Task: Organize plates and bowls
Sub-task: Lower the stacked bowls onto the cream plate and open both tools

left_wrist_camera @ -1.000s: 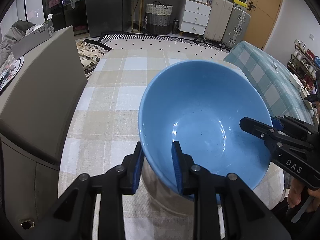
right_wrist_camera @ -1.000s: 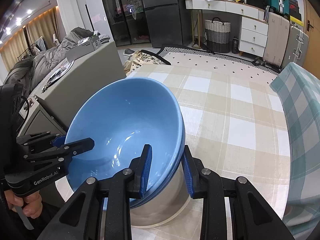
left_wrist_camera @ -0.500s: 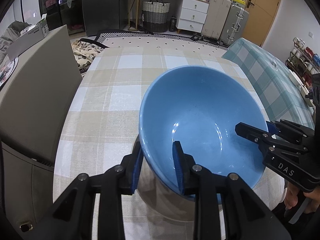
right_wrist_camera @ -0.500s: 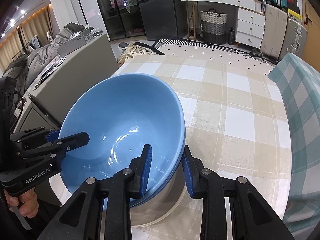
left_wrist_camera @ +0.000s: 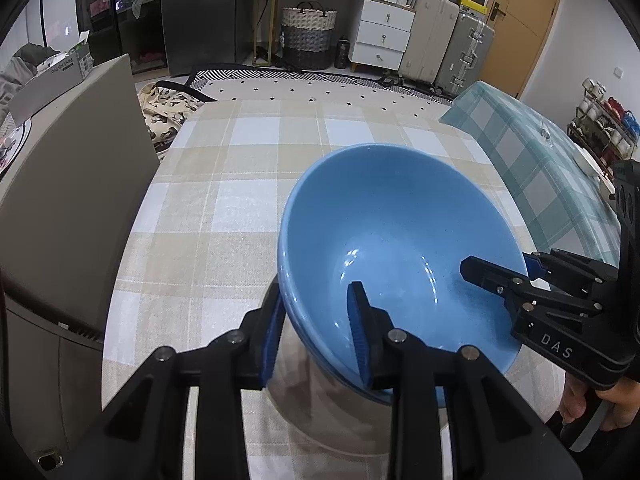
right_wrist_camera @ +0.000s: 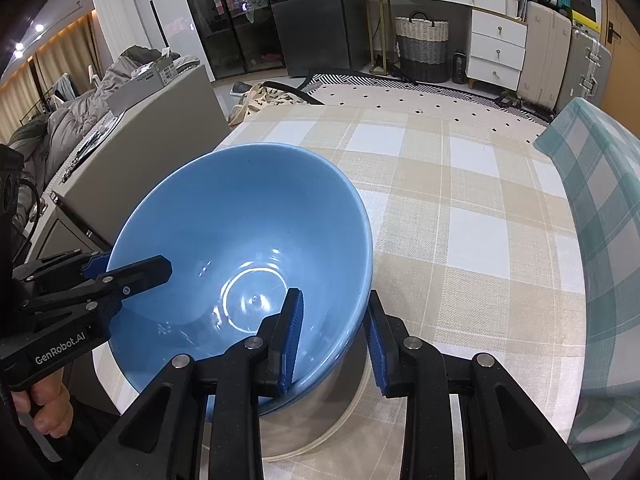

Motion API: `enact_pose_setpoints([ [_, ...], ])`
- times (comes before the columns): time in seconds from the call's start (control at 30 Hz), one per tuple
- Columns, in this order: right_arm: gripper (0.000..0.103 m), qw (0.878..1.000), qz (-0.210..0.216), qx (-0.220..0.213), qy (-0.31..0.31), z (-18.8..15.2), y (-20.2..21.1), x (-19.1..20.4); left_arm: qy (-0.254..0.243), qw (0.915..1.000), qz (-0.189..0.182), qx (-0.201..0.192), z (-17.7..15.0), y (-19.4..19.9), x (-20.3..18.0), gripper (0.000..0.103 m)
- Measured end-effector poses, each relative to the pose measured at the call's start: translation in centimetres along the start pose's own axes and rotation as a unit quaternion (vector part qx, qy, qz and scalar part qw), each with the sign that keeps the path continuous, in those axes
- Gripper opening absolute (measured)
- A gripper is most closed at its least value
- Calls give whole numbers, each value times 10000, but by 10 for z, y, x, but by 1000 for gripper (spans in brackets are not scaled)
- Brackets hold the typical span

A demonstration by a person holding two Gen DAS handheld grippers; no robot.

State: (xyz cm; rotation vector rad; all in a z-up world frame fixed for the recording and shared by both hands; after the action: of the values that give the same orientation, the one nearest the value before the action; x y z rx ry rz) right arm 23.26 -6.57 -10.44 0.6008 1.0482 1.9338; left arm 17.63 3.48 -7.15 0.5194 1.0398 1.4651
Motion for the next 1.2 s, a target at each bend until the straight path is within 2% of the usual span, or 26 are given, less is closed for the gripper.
enact_pose_setpoints([
  [0.7, 32, 10000, -7, -22, 9, 0, -1, -1, -57, 10000, 3, -29, 3, -4, 0, 29],
  [0.87, 35, 10000, 10, -18, 49, 1, -1, -1, -88, 10000, -25, -3, 1, -5, 0, 34],
  [0.93, 37, 10000, 46, -20, 46, 1, -1, 0, -95, 9999, -11, 48, -1, -7, 0, 41],
  [1.0, 46, 9999, 110, -47, 65, 1, 0, 1, -88, 10000, 11, 8, -2, -5, 1, 47],
  [1.13, 57, 9996, 215, -171, 90, 3, 7, 4, -92, 10000, 24, -29, -2, 2, 5, 60],
  [1.2, 73, 9992, 262, -303, 23, 5, 14, 2, -76, 9999, 38, -94, -2, 8, 7, 65],
])
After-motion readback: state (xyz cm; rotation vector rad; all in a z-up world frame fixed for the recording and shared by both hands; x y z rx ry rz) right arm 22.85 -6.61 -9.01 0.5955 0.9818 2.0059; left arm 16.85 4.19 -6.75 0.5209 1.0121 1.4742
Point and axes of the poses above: each gripper's, at about its wrist camera, not at the fingertips, and y roughly against the way its jaws point, x to its left, z to its top, the point moved 8 cm from there along -y, roughly the way its jaws point, and after that the axes turned 12 degrees about y, right-handed, at the moved point
